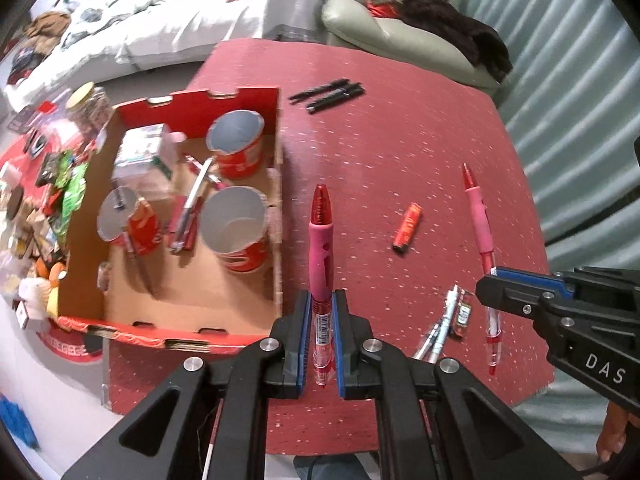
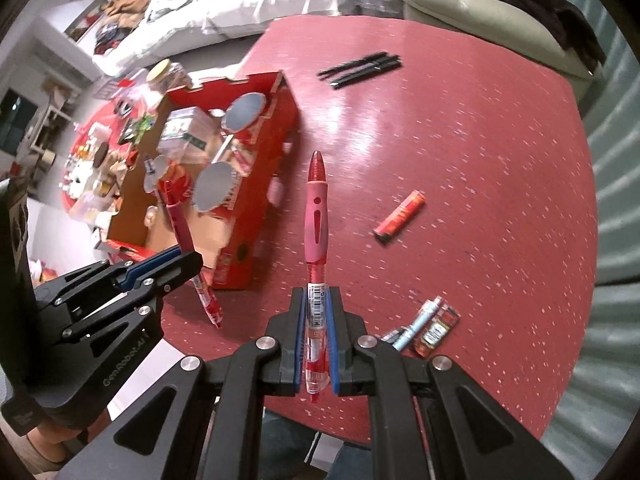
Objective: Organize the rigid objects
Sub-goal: 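Carry the pink pen with left tool while right tool carries the red pen to the tray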
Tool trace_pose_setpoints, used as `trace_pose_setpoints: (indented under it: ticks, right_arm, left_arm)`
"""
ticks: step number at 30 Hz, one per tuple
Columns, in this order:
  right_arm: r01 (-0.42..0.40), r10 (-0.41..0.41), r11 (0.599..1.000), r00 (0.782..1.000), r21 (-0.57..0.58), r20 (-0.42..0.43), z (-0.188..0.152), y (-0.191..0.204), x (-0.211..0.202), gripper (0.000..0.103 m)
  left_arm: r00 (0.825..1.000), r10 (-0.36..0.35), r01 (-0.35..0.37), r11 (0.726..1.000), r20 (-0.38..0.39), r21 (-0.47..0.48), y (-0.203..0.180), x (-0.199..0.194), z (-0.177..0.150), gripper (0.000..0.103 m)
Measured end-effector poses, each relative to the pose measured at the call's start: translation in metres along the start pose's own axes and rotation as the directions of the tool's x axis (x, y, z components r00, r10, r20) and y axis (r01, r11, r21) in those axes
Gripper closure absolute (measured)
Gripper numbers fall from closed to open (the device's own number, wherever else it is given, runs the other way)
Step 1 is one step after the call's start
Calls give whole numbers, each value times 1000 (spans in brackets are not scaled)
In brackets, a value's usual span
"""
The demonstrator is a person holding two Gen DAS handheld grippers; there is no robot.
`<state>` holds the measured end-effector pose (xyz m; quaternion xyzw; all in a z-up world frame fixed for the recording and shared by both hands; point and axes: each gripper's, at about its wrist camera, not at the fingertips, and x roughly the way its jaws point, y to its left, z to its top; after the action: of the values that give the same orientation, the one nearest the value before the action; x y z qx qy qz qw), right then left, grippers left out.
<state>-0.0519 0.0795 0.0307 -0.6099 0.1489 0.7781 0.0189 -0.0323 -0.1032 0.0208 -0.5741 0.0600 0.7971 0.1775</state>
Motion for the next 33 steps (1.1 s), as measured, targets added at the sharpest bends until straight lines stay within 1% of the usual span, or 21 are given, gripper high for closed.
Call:
trace_pose_setpoints:
  ticks: [9,14,21,25,29,33]
  right_arm:
    - [-38,37,994,999,-106,-10,16,50,8,93]
    - [-60,58,985,998,-164,-18,26,78,14,93]
    - [-87,82,967,996,-238,-34,39,113,27,93]
    - [-94,85,958,995,-272,-47,48,132,37,93]
    - [-95,80,949,995,-302,-63,58,148,50,93]
    - [-98,76,948,994,-303,-84,70,157,65,93]
  left_arm:
    - [999,37,-35,996,21,-85,41,-11,-1,92]
    - [997,71,-66,988,34,-136,66,-19,-1,92]
    - [991,131,-121,971,35,-206,105,-23,1,92]
    - [986,168,-156,957,26,-246,127,-21,6,92]
    - [982,187,-174,946,19,-273,144,-15,12,92]
    - [981,195,-185,939,5,-290,157,-6,17,92]
